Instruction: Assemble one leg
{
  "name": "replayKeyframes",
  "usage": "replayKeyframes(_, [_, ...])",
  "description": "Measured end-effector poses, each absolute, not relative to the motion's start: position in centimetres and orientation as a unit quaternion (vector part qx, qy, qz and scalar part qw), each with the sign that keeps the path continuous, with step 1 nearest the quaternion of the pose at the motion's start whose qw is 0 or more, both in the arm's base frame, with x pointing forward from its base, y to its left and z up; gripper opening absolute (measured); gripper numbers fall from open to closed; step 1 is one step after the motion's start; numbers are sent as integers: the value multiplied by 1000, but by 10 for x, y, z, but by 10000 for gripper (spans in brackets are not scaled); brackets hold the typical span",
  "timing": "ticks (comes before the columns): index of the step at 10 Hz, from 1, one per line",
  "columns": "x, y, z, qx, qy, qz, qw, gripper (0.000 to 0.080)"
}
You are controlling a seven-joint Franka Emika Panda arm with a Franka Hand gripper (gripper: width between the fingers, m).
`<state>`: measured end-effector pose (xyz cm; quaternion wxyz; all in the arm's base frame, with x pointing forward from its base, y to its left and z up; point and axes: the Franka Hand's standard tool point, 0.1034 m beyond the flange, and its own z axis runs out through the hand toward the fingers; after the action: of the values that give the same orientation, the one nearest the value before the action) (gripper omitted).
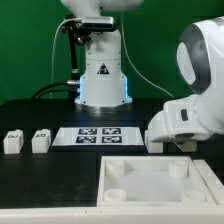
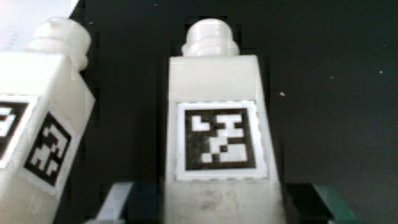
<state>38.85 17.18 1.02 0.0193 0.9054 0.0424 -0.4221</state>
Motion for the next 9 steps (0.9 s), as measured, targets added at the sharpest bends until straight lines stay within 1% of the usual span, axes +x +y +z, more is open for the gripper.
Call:
replayKeyframes(1, [399,163,25,905,57,-421,12,291])
replayKeyframes(2, [417,152,49,915,68,-398,2,292])
replayKeyframes(3, [428,139,76,918,80,-389,-7,292])
replayKeyframes(4, [440,129,96,926,81,-368,-13,292])
replayKeyframes(5, [462,113,122,943,77,-324,-20,292])
replayKeyframes(6, [473,108,139,962,70,-265,-20,292])
replayKeyframes(9, [478,107,139,991,67,-114,-23,292])
